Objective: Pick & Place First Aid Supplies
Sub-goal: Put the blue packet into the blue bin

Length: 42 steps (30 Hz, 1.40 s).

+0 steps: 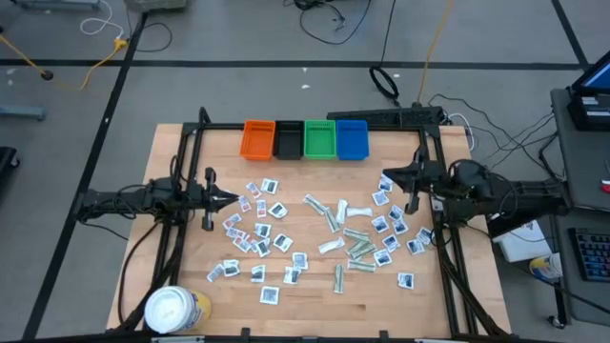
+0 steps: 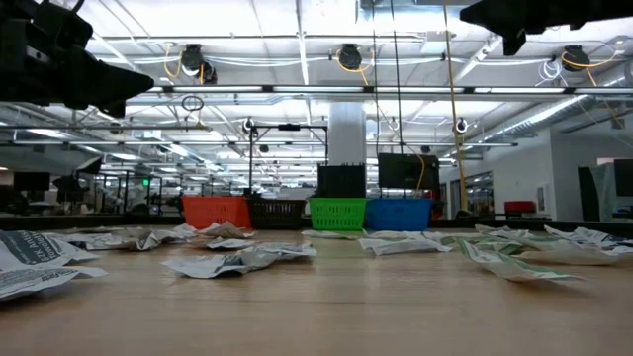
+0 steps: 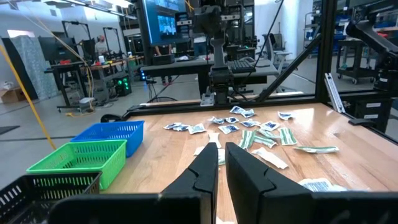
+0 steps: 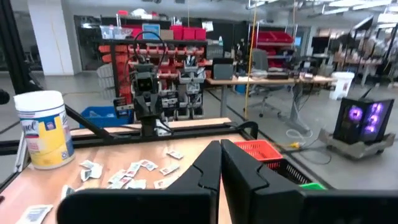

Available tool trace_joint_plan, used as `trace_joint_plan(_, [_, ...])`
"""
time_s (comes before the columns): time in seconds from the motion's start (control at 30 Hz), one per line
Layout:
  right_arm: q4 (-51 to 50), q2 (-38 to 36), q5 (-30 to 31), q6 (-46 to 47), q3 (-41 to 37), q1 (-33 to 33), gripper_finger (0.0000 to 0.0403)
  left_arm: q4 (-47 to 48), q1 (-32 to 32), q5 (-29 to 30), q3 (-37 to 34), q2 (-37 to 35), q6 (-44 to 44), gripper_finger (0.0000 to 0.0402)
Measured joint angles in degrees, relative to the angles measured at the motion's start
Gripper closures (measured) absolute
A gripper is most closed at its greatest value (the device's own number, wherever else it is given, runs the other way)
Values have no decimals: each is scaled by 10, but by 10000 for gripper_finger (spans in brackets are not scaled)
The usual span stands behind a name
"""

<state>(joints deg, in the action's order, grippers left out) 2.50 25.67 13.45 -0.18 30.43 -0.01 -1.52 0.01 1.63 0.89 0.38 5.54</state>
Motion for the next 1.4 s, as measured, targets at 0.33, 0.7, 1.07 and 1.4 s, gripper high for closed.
trace_joint_plan(0.33, [-116, 74, 0, 123, 113, 0, 397, 0, 0, 0, 0, 0, 0, 364])
trace_joint_plan(0.7, [-285, 133, -2, 280, 218, 0, 397, 0, 0, 0, 0, 0, 0, 364])
trace_joint_plan(1.07, [-382, 194, -33, 476, 297, 0, 397, 0, 0, 0, 0, 0, 0, 364])
trace_joint_plan(1.4, [-396, 249, -169, 581, 310, 0, 397, 0, 0, 0, 0, 0, 0, 364])
